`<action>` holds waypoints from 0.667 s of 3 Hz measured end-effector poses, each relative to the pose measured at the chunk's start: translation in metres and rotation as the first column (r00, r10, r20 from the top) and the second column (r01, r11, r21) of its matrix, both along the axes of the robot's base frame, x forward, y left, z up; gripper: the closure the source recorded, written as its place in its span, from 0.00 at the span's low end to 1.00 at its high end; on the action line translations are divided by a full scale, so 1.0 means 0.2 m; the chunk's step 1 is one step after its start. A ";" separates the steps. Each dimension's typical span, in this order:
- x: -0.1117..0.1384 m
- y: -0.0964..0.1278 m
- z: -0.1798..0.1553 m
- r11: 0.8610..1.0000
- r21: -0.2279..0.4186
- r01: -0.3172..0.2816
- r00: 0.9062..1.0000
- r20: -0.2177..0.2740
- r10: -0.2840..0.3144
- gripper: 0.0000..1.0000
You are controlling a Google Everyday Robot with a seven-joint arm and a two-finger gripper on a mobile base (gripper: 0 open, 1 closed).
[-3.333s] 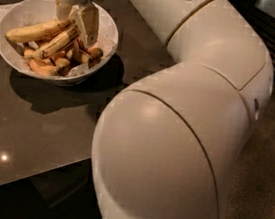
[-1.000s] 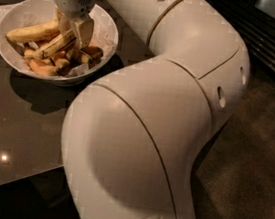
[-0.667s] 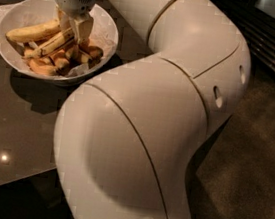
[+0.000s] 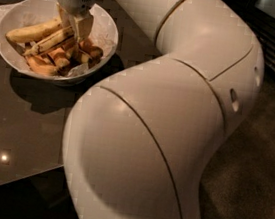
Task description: Pick banana from white bowl
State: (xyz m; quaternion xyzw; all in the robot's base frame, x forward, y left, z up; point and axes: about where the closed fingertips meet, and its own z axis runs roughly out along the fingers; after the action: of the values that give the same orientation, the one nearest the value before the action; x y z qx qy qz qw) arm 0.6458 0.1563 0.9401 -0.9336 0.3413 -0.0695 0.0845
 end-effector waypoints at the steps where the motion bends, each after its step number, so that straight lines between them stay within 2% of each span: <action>1: -0.04 -0.02 0.09 0.999 0.050 0.014 0.999 0.040 -0.016 1.00; 2: -0.07 -0.04 0.14 0.996 0.086 0.028 0.998 0.051 -0.033 1.00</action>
Offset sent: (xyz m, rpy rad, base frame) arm -0.0286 -0.0181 0.0369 0.1063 -0.0439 -0.0520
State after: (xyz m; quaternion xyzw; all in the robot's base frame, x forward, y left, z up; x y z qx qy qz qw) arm 0.6318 0.1488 0.9678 -0.9217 0.3559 -0.0805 0.1319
